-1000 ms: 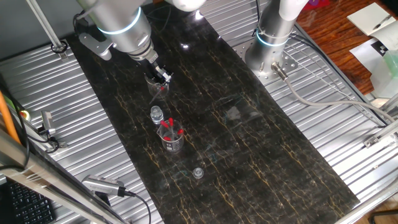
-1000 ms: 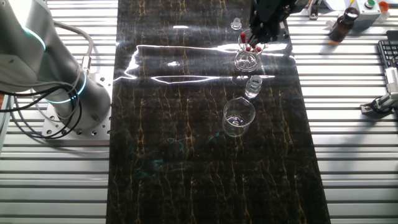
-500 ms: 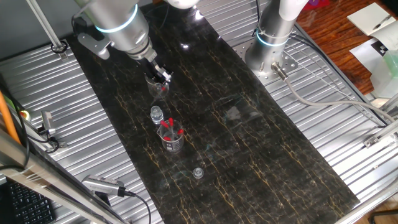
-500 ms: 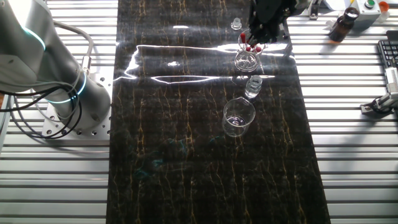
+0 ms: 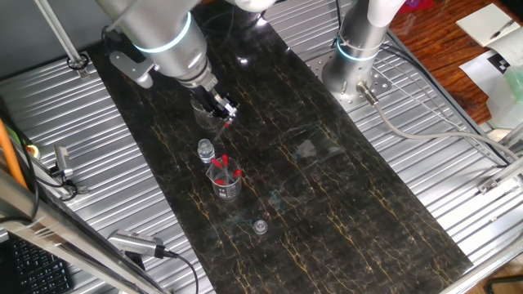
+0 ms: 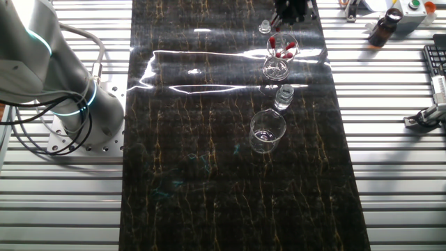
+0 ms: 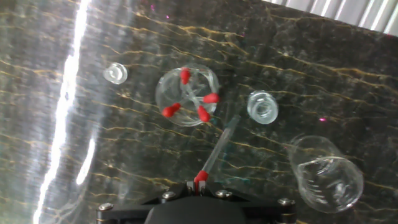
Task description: Transfer liquid using a dropper
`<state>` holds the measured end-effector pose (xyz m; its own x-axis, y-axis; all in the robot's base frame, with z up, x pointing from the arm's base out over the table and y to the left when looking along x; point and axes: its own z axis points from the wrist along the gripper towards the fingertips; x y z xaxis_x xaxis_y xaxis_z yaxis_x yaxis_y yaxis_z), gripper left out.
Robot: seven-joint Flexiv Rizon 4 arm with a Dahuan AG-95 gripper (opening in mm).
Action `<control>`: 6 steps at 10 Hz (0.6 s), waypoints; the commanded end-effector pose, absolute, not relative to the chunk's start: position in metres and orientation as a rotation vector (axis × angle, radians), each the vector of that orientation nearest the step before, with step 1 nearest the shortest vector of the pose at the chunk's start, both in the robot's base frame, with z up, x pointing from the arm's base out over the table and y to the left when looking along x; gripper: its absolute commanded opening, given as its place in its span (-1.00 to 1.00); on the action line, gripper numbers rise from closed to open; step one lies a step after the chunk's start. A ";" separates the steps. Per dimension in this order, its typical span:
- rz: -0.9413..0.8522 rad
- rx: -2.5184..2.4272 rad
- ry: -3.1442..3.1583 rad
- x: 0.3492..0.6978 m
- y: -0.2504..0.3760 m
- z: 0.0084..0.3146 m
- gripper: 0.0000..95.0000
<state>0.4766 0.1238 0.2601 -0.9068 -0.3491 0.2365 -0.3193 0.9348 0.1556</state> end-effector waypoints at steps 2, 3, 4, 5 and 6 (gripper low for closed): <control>-0.165 0.472 -2.830 0.476 0.140 0.260 -1.00; -0.165 0.469 -2.831 0.477 0.145 0.258 -1.00; -0.164 0.463 -2.832 0.477 0.149 0.255 -1.00; -0.165 0.457 -2.833 0.477 0.153 0.252 -1.00; -0.164 0.454 -2.833 0.477 0.156 0.251 -1.00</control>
<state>0.4762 0.1579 0.2494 -0.9160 -0.3192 0.2429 -0.2889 0.9451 0.1524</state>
